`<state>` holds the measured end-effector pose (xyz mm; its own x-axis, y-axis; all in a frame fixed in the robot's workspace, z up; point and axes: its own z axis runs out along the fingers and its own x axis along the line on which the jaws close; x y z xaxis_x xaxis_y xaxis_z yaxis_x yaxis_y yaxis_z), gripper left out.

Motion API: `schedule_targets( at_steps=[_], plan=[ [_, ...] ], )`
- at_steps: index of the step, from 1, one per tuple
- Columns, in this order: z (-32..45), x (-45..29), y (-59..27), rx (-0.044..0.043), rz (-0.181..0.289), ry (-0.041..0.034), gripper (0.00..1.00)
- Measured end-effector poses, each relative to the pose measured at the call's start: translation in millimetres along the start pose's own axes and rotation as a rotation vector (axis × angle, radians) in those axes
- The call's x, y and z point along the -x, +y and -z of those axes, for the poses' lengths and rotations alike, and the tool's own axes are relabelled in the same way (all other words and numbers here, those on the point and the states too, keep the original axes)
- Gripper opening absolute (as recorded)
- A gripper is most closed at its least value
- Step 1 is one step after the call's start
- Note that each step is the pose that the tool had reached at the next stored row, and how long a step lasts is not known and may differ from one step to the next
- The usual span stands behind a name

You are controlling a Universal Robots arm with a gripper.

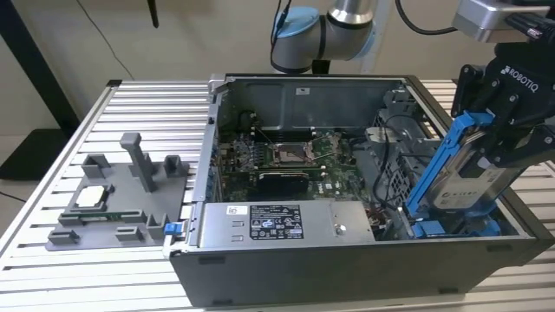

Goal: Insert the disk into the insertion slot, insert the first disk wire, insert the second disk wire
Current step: 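Insert the disk into the insertion slot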

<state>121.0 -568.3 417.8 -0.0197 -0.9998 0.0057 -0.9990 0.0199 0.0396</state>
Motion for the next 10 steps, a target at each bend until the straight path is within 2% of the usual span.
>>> schedule_targets(
  at_steps=[10],
  plan=[
    [-10.3,0.0,-0.5,0.0000,0.000,-0.0001,0.00]
  ],
)
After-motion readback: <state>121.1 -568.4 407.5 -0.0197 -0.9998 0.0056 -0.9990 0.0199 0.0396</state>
